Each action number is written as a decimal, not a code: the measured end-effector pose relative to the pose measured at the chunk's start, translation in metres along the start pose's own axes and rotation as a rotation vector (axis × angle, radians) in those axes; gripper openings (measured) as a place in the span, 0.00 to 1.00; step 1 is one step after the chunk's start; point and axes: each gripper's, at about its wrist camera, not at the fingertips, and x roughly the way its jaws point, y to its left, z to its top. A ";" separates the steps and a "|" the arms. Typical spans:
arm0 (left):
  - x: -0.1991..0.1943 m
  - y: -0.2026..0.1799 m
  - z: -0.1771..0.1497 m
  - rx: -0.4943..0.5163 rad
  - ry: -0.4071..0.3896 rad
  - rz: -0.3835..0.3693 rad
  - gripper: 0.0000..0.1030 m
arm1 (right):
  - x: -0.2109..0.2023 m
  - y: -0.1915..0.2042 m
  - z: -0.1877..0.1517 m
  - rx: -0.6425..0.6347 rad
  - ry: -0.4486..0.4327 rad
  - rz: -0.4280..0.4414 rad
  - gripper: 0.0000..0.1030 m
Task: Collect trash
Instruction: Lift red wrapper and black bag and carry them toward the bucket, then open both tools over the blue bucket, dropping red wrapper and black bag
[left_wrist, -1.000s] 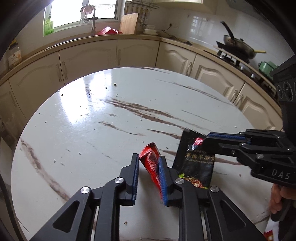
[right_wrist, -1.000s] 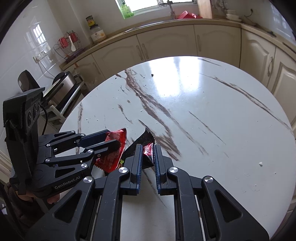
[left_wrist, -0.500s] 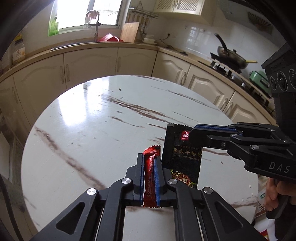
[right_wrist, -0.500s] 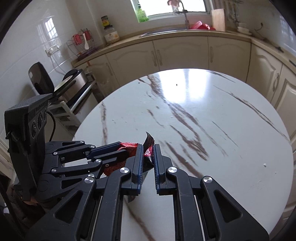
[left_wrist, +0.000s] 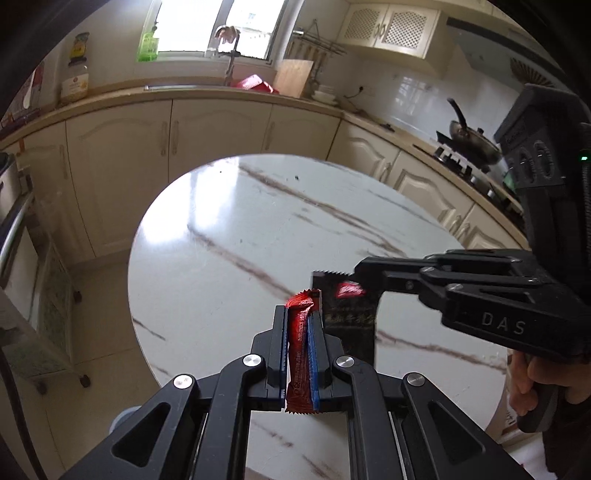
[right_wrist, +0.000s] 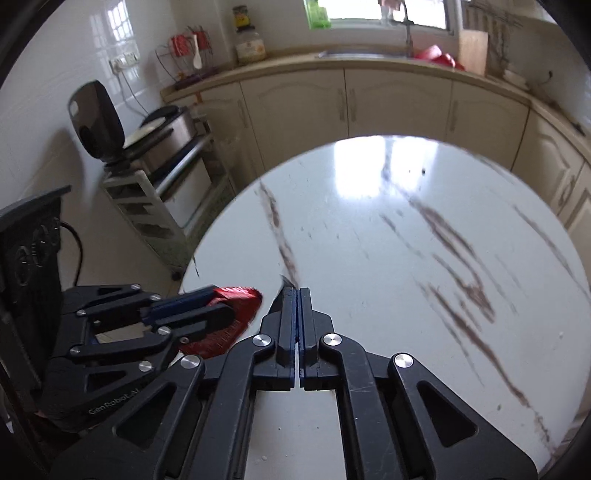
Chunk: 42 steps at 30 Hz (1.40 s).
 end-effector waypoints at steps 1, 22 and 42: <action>0.000 0.002 -0.003 -0.008 0.005 0.000 0.05 | 0.006 -0.003 -0.004 0.026 0.015 0.014 0.02; 0.000 0.023 -0.014 -0.044 0.039 -0.027 0.05 | 0.032 -0.007 -0.051 0.222 0.022 0.082 0.21; -0.113 0.155 -0.088 -0.235 -0.066 0.216 0.05 | 0.042 0.148 -0.007 -0.079 -0.111 0.101 0.07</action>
